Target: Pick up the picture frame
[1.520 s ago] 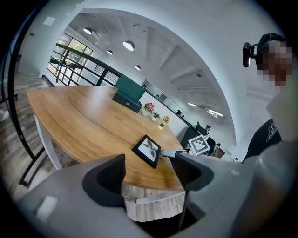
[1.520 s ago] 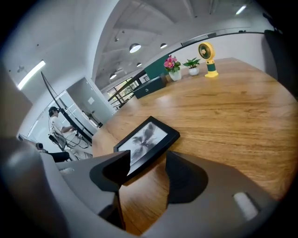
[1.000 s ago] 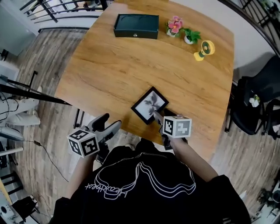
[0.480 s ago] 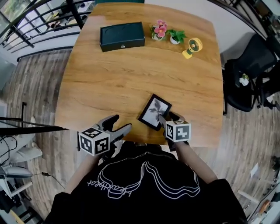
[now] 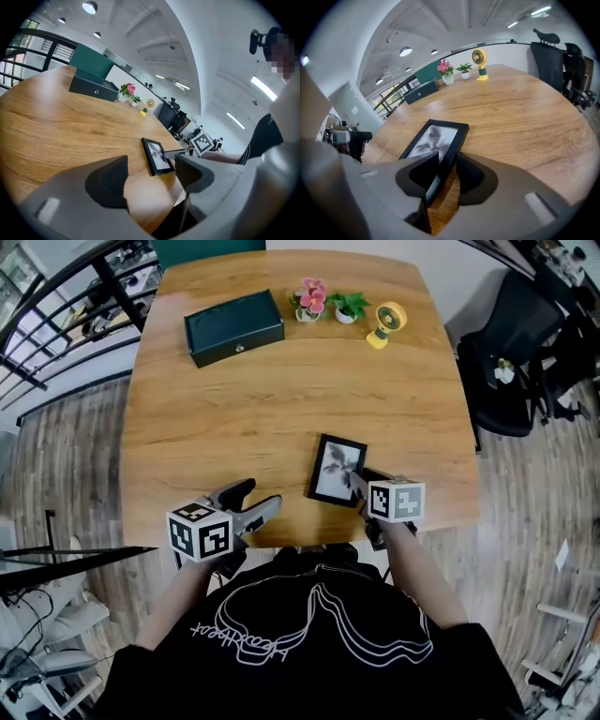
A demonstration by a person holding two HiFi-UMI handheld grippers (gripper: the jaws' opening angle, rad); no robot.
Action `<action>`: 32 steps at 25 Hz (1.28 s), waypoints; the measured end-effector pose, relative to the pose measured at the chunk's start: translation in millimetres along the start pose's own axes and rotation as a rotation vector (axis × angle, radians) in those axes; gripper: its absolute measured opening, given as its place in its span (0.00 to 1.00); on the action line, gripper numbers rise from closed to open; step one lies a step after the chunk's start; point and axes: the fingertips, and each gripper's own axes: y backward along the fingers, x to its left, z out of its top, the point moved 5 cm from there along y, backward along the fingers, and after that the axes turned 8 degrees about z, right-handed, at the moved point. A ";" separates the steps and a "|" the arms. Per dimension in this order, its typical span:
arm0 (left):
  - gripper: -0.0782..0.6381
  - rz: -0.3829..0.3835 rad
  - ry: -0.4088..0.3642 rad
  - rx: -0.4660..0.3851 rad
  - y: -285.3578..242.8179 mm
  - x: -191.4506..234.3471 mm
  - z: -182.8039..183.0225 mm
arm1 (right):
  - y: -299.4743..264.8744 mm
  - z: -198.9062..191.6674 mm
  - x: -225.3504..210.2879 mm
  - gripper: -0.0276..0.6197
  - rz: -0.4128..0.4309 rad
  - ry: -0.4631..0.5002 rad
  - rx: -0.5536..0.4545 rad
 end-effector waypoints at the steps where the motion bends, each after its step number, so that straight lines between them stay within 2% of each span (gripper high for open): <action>1: 0.56 -0.007 -0.001 0.005 -1.1 -0.2 1.7 | 0.3 -0.5 0.4 0.27 0.009 -0.017 -0.008; 9: 0.56 -0.068 -0.037 0.027 -19.1 -15.6 13.7 | 3.7 -0.2 -13.0 0.21 0.107 -0.192 -0.065; 16: 0.55 -0.075 0.016 0.072 -44.4 -31.1 8.6 | 7.5 -1.3 -15.8 0.20 0.200 -0.276 -0.050; 24: 0.54 -0.067 0.105 0.115 -85.8 -41.9 -3.4 | 4.9 3.0 -21.3 0.20 0.265 -0.342 -0.019; 32: 0.53 -0.015 0.091 0.175 -122.7 -45.8 -11.2 | 2.3 5.0 -22.6 0.20 0.300 -0.331 0.041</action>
